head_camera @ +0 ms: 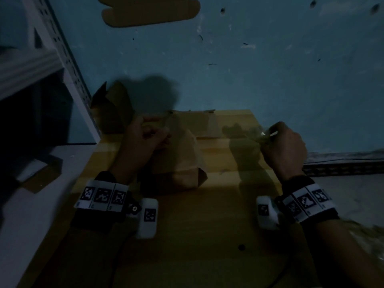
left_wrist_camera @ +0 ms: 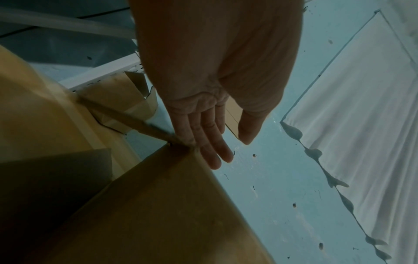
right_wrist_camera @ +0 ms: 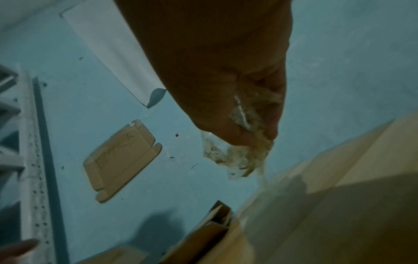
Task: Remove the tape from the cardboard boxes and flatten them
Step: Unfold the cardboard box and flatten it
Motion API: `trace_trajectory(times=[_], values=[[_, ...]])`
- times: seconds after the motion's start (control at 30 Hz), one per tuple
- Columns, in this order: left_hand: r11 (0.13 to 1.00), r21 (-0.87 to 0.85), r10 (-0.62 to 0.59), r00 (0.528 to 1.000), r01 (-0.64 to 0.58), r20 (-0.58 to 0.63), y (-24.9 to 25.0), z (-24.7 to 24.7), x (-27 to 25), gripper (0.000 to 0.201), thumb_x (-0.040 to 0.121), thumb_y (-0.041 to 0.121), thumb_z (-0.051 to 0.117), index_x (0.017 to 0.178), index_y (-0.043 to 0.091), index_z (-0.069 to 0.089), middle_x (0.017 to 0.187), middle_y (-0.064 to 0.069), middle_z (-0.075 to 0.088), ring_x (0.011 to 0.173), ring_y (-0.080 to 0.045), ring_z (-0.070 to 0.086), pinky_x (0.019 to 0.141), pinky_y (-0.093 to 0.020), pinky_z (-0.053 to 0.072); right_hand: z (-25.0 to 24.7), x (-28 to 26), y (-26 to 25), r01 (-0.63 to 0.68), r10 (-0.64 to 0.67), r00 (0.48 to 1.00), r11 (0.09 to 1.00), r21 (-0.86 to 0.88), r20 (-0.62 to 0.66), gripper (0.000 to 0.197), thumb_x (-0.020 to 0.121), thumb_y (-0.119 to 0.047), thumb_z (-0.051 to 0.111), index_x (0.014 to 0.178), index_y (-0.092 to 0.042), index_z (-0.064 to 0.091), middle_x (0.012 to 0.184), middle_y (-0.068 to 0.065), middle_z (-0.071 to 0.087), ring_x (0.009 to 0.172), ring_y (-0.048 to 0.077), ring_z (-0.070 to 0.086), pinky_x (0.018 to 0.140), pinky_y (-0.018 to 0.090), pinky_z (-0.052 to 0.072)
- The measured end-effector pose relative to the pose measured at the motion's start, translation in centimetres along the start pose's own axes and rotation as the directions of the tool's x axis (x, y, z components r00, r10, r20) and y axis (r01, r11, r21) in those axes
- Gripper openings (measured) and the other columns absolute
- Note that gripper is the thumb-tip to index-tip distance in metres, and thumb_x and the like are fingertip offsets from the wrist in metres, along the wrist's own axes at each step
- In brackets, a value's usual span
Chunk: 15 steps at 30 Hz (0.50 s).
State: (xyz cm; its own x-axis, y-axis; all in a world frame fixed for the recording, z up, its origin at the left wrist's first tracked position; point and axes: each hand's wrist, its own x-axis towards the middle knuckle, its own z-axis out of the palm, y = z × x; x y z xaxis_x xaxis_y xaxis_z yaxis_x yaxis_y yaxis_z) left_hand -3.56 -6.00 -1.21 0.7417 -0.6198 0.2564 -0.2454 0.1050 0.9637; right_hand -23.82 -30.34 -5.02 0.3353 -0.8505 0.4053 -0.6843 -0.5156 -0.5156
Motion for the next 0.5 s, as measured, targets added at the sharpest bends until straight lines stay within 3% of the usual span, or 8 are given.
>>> trace_trajectory(times=[0.13,0.27,0.4,0.5], values=[[1.000,-0.005,0.002,1.000,-0.002,-0.009,0.0,-0.1,0.1,0.027,0.093,0.006,0.063,0.118,0.013,0.053,0.095,-0.007,0.071,0.081,-0.011,0.072,0.071,-0.025,0.060,-0.4,0.3,1.2,-0.006,0.012,0.999,0.993,-0.120,0.049,0.034,0.084,-0.003,0.068,0.114,-0.004,0.051,0.095,0.024,0.063,0.087,0.044,0.061,0.064,0.040,0.039],[1.000,-0.004,-0.019,1.000,0.019,-0.021,-0.1,0.2,0.2,0.032,0.094,0.007,0.062,0.124,0.007,0.051,0.095,-0.010,0.071,0.085,-0.017,0.071,0.075,-0.030,0.061,0.0,0.5,1.6,0.010,0.026,0.979,0.984,-0.178,0.200,0.021,0.085,-0.024,0.079,0.092,-0.007,0.069,0.088,0.021,0.069,0.084,0.039,0.068,0.076,0.047,0.058],[1.000,0.003,-0.012,1.000,0.012,-0.019,-0.1,0.4,0.1,0.034,0.094,0.008,0.062,0.126,0.007,0.051,0.097,-0.010,0.071,0.083,-0.013,0.072,0.072,-0.025,0.060,0.2,0.7,1.3,0.029,0.022,0.972,0.977,-0.213,0.232,0.011,0.084,-0.022,0.079,0.084,-0.011,0.076,0.086,0.019,0.070,0.081,0.037,0.069,0.073,0.041,0.058],[1.000,0.008,0.002,1.000,-0.002,-0.012,-0.1,0.4,0.1,0.031,0.094,0.007,0.061,0.123,0.008,0.051,0.098,-0.012,0.071,0.082,-0.011,0.071,0.069,-0.022,0.059,0.4,0.6,1.3,0.023,0.040,0.964,0.972,-0.232,0.262,0.024,0.084,-0.035,0.077,0.084,-0.012,0.074,0.085,0.015,0.068,0.080,0.036,0.068,0.073,0.041,0.057]])
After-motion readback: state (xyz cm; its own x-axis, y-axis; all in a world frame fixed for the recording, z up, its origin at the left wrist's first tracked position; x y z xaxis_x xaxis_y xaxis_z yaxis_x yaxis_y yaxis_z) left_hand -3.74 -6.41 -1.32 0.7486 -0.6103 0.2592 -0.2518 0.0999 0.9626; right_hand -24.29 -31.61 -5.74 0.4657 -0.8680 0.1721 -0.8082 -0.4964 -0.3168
